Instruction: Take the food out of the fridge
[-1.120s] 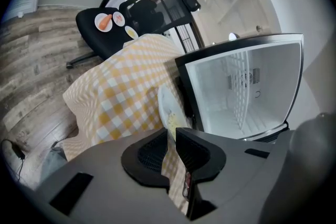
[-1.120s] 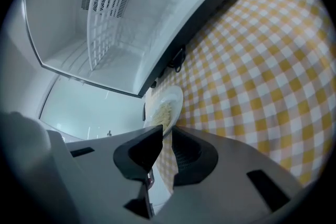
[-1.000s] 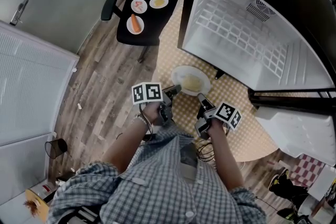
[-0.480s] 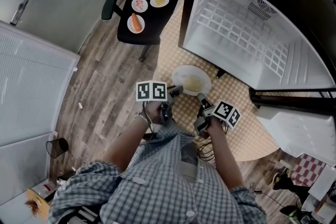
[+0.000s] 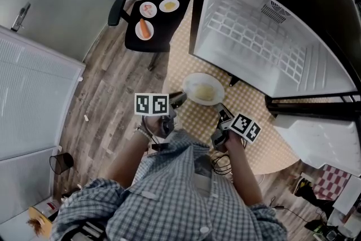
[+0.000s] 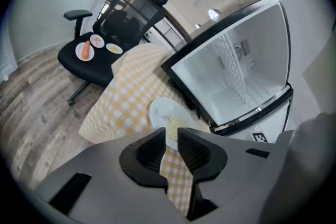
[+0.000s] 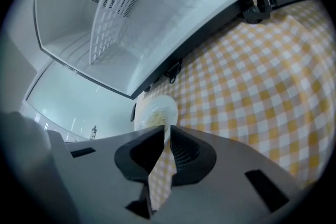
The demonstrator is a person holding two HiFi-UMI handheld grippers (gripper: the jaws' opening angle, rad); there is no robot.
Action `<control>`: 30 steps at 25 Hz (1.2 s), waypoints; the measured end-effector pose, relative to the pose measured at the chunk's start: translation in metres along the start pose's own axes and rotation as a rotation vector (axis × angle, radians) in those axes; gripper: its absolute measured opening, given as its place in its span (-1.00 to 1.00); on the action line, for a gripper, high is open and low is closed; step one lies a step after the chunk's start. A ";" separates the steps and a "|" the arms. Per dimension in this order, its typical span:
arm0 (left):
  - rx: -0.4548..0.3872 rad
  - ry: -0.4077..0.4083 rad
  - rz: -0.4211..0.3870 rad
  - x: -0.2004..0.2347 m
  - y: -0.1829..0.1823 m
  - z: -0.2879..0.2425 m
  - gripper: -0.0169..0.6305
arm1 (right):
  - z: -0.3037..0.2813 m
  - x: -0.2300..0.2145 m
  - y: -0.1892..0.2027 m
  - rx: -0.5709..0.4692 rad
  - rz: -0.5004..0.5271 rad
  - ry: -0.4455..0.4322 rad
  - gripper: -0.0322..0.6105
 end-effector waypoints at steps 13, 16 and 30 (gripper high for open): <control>-0.163 -0.018 -0.398 -0.085 -0.047 0.036 -0.93 | 0.064 0.043 -0.036 -0.214 0.286 0.078 -0.86; -0.193 -0.021 -0.488 -0.111 -0.057 0.042 -0.93 | 0.082 0.061 -0.048 -0.285 0.342 0.075 -0.87; -0.296 -0.003 -0.744 -0.204 -0.072 0.071 -0.93 | 0.161 0.150 -0.076 -0.552 0.695 0.123 -0.87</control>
Point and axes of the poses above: the fingertips, and each gripper's own axes: z backward along the fingers, x to its left, y out of its underside, the point moved 7 cm from there along z, backward along the fingers, and after that the axes turned 8 degrees about x, right-handed, at the moved point
